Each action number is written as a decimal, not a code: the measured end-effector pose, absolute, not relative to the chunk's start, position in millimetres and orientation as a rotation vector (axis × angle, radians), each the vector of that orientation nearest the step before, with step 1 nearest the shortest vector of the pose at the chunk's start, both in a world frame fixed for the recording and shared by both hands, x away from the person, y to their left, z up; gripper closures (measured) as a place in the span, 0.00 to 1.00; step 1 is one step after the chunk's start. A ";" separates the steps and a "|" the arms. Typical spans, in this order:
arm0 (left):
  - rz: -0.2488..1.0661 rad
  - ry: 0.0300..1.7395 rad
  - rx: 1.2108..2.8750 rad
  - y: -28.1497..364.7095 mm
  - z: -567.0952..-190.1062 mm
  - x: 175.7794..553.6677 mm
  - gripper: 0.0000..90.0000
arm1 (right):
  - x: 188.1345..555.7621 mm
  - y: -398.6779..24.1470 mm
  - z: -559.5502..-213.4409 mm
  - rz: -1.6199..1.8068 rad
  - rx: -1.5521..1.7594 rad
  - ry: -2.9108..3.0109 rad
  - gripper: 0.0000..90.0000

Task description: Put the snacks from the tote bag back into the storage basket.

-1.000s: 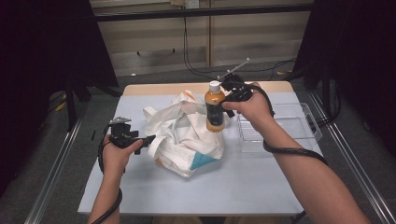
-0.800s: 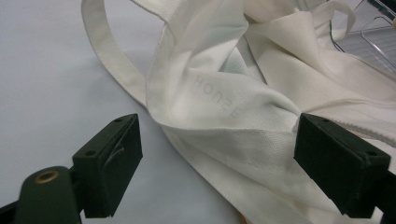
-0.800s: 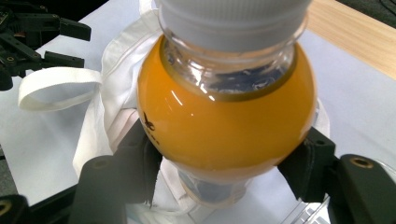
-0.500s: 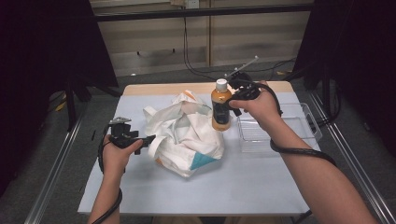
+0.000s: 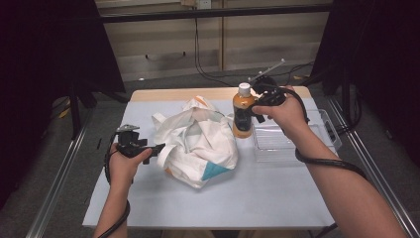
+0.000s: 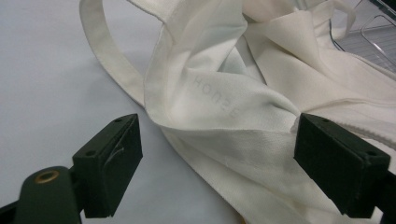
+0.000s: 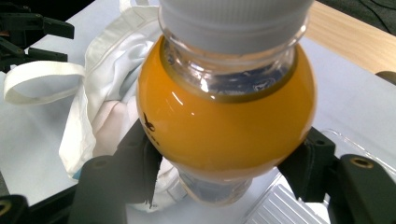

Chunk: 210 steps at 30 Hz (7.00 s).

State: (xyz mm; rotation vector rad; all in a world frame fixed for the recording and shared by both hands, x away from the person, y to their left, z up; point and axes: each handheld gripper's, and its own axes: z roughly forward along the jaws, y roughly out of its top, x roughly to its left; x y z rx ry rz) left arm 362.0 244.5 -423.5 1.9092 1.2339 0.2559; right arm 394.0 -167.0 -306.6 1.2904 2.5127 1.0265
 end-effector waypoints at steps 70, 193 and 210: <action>0.279 1.222 1.933 245.3 -420.7 363.1 0.16 | 374.8 -235.0 -331.6 0.906 1.429 2.429 0.41; 0.285 1.201 1.951 234.8 -415.0 360.3 0.15 | 317.7 -244.3 -381.2 0.798 1.462 2.501 0.22; 0.286 1.199 1.952 234.8 -414.4 359.8 0.15 | 300.2 -255.1 -391.6 0.846 1.469 2.479 0.21</action>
